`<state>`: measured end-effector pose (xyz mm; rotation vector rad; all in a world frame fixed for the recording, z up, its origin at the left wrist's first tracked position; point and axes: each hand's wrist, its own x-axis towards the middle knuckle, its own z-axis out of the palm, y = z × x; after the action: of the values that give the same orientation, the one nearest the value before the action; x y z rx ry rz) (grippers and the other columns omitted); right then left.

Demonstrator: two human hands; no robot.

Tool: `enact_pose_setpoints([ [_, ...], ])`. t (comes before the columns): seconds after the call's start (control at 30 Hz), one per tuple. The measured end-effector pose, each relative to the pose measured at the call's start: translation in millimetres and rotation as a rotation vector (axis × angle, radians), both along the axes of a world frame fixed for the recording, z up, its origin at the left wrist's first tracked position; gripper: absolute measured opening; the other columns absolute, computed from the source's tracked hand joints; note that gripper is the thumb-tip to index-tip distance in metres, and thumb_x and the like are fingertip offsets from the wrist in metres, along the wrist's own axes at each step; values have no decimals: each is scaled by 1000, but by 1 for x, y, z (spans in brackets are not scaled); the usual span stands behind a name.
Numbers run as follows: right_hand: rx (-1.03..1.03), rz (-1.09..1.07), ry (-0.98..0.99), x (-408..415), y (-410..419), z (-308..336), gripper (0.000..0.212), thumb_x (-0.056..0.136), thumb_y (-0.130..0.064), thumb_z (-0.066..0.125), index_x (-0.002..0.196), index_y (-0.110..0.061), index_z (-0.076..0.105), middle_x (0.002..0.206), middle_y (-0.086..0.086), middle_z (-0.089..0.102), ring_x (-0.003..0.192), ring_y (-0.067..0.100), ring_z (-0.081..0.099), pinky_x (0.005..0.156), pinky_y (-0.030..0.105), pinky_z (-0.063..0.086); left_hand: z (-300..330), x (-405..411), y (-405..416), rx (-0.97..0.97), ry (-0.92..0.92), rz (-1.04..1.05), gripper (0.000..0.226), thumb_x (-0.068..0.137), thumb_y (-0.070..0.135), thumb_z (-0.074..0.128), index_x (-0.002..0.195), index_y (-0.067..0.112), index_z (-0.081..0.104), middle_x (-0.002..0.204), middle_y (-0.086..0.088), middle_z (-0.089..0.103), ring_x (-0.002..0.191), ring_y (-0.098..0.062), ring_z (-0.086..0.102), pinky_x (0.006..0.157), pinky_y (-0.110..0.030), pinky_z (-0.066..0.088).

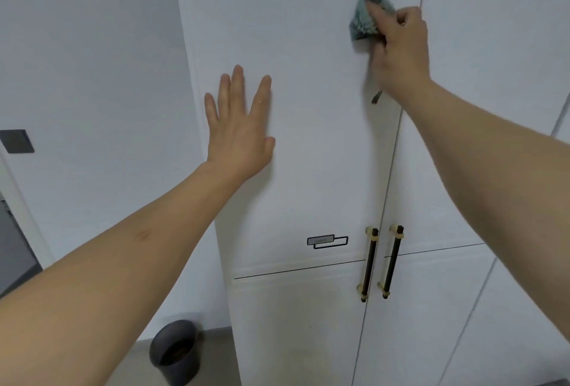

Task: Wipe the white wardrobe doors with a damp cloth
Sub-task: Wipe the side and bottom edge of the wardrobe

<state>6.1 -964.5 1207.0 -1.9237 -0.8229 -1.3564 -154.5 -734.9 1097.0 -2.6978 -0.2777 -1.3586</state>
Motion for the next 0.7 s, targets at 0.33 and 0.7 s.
enact_pose_setpoints([
  [0.33,-513,128,9,2,0,-314,51,75,6,58,118,-18,69,106,12,59,92,33,51,83,46,47,-33,15,-18,84,94,1,100,78,26,73,158,25,13,166,-20,-5,153,-42,-6,120,-63,3],
  [0.7,-26,61,231,34,-64,-103,40,91,-52,52,110,-21,68,96,-4,55,78,-1,46,71,27,44,-49,25,-37,26,115,78,97,76,20,75,154,19,17,164,-23,-10,151,-45,-14,118,-68,0],
])
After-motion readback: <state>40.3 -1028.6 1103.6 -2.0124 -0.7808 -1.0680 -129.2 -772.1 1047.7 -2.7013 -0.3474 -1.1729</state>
